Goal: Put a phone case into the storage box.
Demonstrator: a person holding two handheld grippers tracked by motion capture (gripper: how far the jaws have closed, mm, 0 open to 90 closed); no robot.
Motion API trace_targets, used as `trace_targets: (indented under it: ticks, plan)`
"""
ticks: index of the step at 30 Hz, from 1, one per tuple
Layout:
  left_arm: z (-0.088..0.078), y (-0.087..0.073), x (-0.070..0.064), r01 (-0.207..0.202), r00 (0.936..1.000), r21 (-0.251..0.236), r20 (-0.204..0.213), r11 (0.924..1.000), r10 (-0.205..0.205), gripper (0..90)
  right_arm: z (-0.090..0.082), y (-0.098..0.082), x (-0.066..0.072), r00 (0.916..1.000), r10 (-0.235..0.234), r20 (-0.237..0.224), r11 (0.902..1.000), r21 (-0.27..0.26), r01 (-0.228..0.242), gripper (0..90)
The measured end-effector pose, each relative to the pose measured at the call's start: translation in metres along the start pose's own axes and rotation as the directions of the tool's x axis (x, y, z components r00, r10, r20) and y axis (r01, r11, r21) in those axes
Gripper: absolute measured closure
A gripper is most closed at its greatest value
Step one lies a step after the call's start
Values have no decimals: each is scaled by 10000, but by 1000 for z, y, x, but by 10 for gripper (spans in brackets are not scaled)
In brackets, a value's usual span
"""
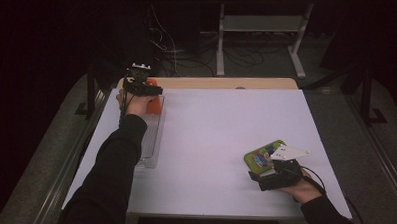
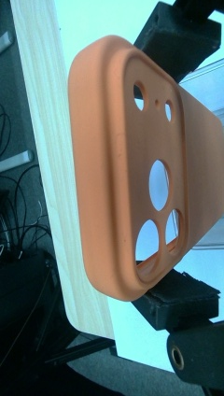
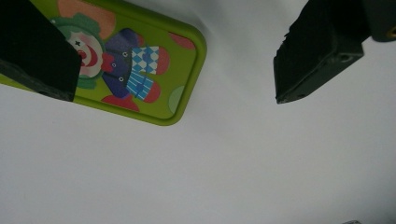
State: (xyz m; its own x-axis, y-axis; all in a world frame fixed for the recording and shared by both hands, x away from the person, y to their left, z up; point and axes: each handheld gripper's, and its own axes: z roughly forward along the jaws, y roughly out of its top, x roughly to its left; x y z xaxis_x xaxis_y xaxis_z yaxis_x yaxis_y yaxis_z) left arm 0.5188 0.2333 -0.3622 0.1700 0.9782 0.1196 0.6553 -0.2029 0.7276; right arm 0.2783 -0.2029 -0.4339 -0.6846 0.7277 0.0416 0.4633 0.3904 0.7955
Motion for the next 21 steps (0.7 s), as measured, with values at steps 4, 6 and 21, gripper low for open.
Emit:
trace_targets:
  ticks: [4, 6, 21]
  plan:
    - [2, 0, -4, -168, 9998, -69, -148, 9998, 167, 121, 0, 0, 0, 10000, -2, -23, 10000, 47, 2, 1]
    - [4, 1, -4, -232, 9995, -69, -196, 9997, 231, 118, 0, 0, 0, 10000, 12, -30, 10000, 56, -12, 1]
    - [9, 1, 6, 191, 9992, -702, 355, 9973, -166, 0, 0, -1, 0, 10000, -3, -37, 10000, 59, 4, 1]
